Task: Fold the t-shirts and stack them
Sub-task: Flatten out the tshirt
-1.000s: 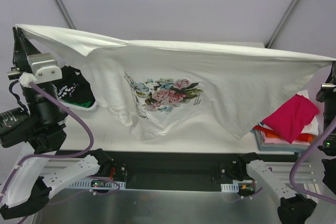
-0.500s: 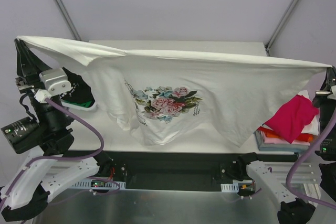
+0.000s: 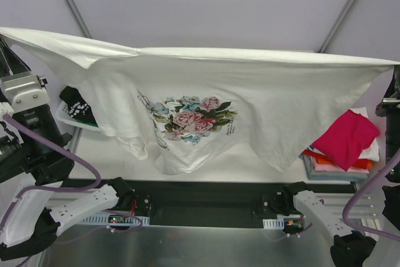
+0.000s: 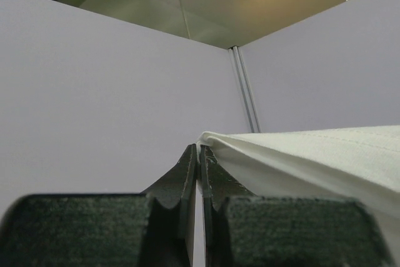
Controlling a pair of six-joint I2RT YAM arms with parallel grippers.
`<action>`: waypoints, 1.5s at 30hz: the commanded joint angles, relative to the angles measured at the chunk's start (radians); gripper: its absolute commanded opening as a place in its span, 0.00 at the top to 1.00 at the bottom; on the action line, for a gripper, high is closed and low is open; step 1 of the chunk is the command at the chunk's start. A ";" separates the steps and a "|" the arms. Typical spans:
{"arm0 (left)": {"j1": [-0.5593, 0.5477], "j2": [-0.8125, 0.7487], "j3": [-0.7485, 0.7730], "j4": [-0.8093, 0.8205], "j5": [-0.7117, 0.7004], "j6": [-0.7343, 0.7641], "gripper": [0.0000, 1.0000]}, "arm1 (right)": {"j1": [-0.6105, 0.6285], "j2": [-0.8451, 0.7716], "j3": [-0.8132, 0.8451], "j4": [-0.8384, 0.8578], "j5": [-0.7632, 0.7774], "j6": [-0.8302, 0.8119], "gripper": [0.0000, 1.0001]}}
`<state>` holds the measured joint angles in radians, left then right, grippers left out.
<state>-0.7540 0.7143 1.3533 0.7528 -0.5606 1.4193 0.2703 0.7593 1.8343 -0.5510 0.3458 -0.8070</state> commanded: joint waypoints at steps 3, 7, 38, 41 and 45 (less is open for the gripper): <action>-0.008 0.040 0.118 0.071 -0.076 -0.037 1.00 | -0.011 0.057 0.086 0.106 0.058 -0.024 0.99; -0.007 0.031 0.135 0.046 -0.093 -0.071 1.00 | -0.011 0.063 0.117 0.092 0.035 -0.008 0.99; 0.019 -0.087 0.161 -0.015 -0.153 -0.154 1.00 | -0.036 0.028 0.204 0.005 -0.056 0.129 0.99; 0.027 -0.110 0.133 -0.013 -0.160 -0.166 1.00 | -0.043 0.017 0.200 -0.001 -0.056 0.137 0.99; 0.031 -0.125 0.125 -0.015 -0.168 -0.172 1.00 | -0.048 0.015 0.191 -0.003 -0.065 0.141 0.99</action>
<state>-0.7441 0.6426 1.4521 0.6025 -0.6380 1.2373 0.2470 0.7937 2.0029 -0.5976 0.1665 -0.6685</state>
